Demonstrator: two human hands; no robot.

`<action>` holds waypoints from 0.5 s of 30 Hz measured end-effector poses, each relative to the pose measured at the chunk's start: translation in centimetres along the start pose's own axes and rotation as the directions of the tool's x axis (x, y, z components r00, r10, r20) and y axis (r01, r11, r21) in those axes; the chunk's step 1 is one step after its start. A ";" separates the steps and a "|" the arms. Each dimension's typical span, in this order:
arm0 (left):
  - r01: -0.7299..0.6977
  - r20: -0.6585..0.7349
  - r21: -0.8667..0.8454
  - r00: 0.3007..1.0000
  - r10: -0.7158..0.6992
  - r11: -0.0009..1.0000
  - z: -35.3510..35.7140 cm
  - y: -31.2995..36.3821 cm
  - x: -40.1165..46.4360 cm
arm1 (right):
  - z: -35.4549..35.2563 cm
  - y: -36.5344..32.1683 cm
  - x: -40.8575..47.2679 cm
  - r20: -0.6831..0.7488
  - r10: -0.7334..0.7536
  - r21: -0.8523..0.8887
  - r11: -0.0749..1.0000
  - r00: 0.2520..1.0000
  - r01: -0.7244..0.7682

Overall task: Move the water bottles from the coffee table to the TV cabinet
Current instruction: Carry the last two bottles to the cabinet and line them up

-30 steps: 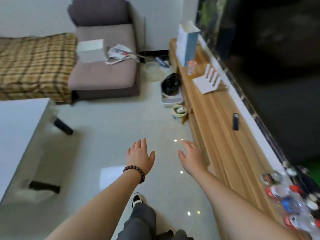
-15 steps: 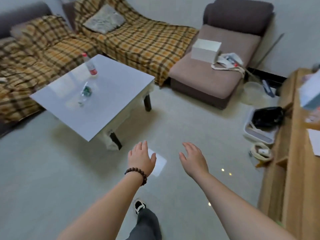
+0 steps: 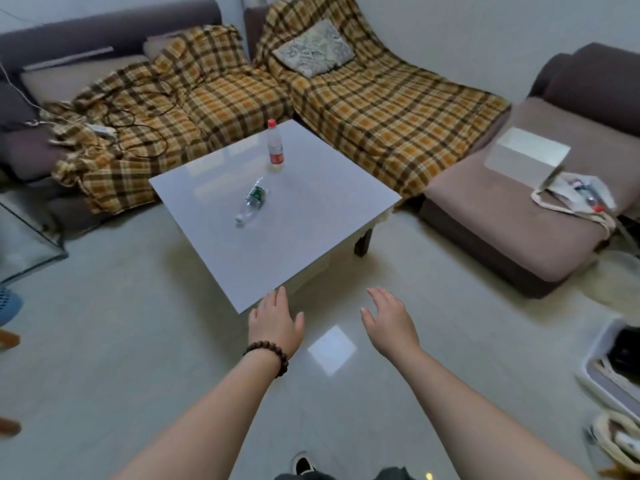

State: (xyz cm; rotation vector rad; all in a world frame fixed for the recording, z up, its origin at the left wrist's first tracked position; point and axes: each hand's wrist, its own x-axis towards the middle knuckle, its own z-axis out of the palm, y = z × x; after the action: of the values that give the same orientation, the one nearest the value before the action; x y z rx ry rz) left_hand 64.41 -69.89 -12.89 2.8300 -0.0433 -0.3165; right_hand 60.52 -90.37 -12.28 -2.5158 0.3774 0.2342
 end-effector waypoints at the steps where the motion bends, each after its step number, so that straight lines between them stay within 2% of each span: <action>1: 0.006 -0.003 -0.006 1.000 -0.006 1.000 -0.3 -0.2 1.2 | -0.1 -0.3 1.2 0.007 0.004 -0.001 1.000 1.000 -0.004; 9: 0.099 0.005 -0.052 0.995 -0.099 0.994 -0.4 0.4 10.2 | -0.6 -2.3 12.1 0.068 -0.032 0.007 0.999 0.997 0.031; 15: 0.238 -0.017 -0.095 0.970 -0.241 0.966 -0.8 3.3 18.9 | -2.9 -2.7 23.7 0.127 -0.128 0.042 0.991 0.984 0.123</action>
State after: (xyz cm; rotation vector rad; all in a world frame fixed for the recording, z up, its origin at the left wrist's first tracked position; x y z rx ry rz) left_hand 83.02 -73.97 -15.23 2.7483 0.3145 -0.3207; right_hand 84.00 -95.04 -14.38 -2.4639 0.1690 0.3359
